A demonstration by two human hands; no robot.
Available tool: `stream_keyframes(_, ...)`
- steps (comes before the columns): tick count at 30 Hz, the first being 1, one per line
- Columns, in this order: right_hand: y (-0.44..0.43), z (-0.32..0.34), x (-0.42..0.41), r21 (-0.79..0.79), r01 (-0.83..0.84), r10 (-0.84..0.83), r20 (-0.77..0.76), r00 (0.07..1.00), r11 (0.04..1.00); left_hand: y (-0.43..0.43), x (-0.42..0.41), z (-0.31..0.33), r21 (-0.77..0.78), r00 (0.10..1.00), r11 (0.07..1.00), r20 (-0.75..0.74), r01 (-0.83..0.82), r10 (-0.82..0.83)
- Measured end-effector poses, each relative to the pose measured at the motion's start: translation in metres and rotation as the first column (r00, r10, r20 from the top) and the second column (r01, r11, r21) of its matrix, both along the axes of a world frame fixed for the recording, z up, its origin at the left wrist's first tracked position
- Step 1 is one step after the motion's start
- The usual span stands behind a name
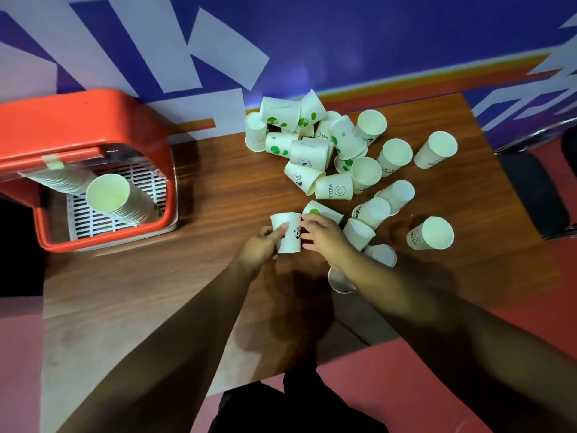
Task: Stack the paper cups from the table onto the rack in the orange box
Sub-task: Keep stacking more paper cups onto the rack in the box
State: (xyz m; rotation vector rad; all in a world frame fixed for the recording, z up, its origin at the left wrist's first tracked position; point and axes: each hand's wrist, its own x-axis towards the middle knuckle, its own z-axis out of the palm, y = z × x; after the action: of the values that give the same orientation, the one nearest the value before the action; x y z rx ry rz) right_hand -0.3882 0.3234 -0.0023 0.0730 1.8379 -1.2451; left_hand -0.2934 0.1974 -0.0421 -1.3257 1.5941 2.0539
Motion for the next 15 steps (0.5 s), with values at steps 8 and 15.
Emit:
stream_keyframes(8,0.010,0.004,-0.040,0.338,-0.249,0.409,-0.577,0.707,0.907,-0.010,0.008,0.008,0.080,0.951,0.965,-0.166,-0.251,0.262)
stream_keyframes(15,0.005,-0.015,-0.037,0.741,-0.459,0.862,-0.332,0.383,0.490,-0.029,0.041,0.012,0.087,0.903,0.946,-0.282,-0.313,0.324)
